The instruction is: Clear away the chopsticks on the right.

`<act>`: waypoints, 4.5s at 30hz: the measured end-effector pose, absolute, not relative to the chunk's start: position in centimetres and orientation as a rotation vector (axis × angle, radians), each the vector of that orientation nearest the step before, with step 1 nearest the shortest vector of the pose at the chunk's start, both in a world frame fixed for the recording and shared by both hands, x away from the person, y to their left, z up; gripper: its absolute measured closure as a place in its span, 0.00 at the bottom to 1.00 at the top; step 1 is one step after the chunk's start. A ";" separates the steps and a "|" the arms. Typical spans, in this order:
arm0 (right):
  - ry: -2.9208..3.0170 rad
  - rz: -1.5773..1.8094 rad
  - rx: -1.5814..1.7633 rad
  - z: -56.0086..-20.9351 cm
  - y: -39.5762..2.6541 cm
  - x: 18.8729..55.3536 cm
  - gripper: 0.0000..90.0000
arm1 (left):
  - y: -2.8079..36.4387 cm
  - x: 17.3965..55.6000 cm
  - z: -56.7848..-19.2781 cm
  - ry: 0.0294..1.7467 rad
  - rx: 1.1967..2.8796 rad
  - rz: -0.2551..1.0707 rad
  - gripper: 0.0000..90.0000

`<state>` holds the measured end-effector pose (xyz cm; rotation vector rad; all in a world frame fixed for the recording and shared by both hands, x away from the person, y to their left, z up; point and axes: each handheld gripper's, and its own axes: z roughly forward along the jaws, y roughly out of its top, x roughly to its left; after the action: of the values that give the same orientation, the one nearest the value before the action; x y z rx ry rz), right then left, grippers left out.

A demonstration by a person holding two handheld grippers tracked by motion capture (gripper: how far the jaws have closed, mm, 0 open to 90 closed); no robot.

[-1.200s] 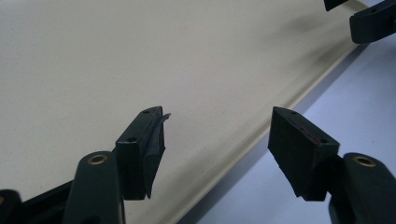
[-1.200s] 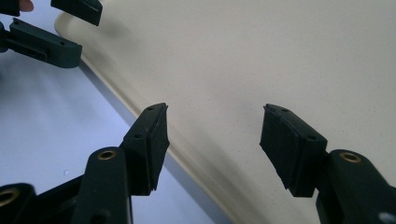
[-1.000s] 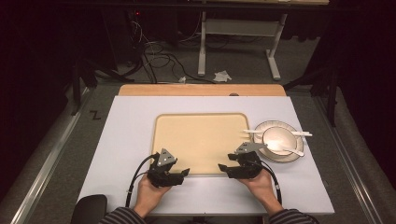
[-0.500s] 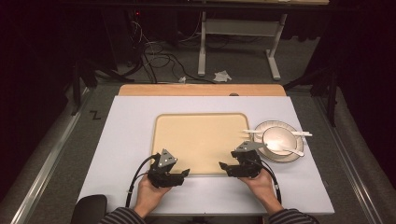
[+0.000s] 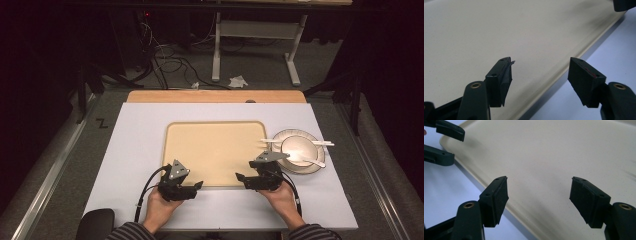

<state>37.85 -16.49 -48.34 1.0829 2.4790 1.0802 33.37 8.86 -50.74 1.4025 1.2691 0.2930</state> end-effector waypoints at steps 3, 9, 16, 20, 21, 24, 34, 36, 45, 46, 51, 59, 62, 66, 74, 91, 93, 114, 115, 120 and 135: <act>2.481 1.074 1.081 -48.4 -16.4 37.8 0.34 | 8.9 33.3 -50.7 1.268 1.399 0.293 0.40; 2.474 1.102 1.077 -48.1 -16.6 37.7 0.32 | 8.9 33.4 -50.7 1.268 1.397 0.292 0.40; 2.435 1.170 1.097 -47.4 -16.9 37.1 0.32 | 8.9 33.4 -50.7 1.267 1.401 0.293 0.40; 2.413 1.192 1.046 -47.2 -16.6 36.5 0.32 | 8.8 33.4 -50.7 1.270 1.394 0.291 0.40; 2.418 1.185 1.045 -47.2 -16.6 36.5 0.32 | 8.9 33.4 -50.7 1.269 1.397 0.292 0.40; 2.420 1.184 1.045 -47.0 -16.7 36.5 0.32 | 8.9 33.3 -50.7 1.266 1.400 0.293 0.40; 2.408 1.186 1.053 -46.4 -17.7 36.5 0.33 | 9.0 33.3 -50.6 1.265 1.399 0.292 0.40; 2.409 1.177 1.053 -46.3 -17.7 36.4 0.33 | 9.0 33.3 -50.6 1.265 1.398 0.292 0.40; 2.396 1.188 1.054 -46.1 -18.3 36.1 0.35 | 9.0 33.3 -50.7 1.263 1.403 0.291 0.39; 2.394 1.187 1.047 -46.1 -18.4 36.2 0.35 | 9.0 33.3 -50.7 1.263 1.407 0.290 0.39; 2.383 1.187 1.059 -46.1 -18.9 36.1 0.35 | 8.9 33.3 -50.7 1.263 1.409 0.289 0.39; 2.370 1.182 1.068 -46.0 -19.4 36.1 0.35 | 8.8 33.3 -50.9 1.265 1.423 0.284 0.38; 2.366 1.182 1.077 -46.0 -19.6 36.1 0.35 | 8.8 33.3 -50.9 1.265 1.427 0.284 0.38; 2.363 1.169 1.077 -46.1 -19.7 36.1 0.35 | 8.7 33.3 -51.0 1.266 1.434 0.282 0.38; 2.350 1.170 1.093 -46.0 -20.0 36.2 0.36 | 8.6 33.3 -51.2 1.266 1.449 0.279 0.39; 2.310 1.165 1.119 -45.6 -20.7 36.3 0.40 | 8.5 33.3 -51.2 1.266 1.452 0.294 0.39; 2.304 1.163 1.114 -45.6 -20.9 36.4 0.40 | 8.5 33.3 -51.2 1.266 1.453 0.294 0.39; 2.235 1.175 1.176 -45.1 -23.5 36.7 0.43 | 8.6 33.4 -51.1 1.270 1.449 0.288 0.39; 2.235 1.173 1.181 -45.1 -23.6 36.7 0.43 | 8.7 33.4 -51.1 1.267 1.452 0.291 0.39; 2.196 1.177 1.215 -45.0 -24.6 36.8 0.37 | 8.7 33.4 -51.1 1.267 1.454 0.290 0.39; 2.049 1.191 1.238 -43.5 -28.1 37.5 0.59 | 8.7 33.7 -51.2 1.287 1.441 0.294 0.39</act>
<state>37.52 -28.11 -43.51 1.2383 2.0490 1.1910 33.69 8.69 -51.21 1.4412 1.2866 0.2939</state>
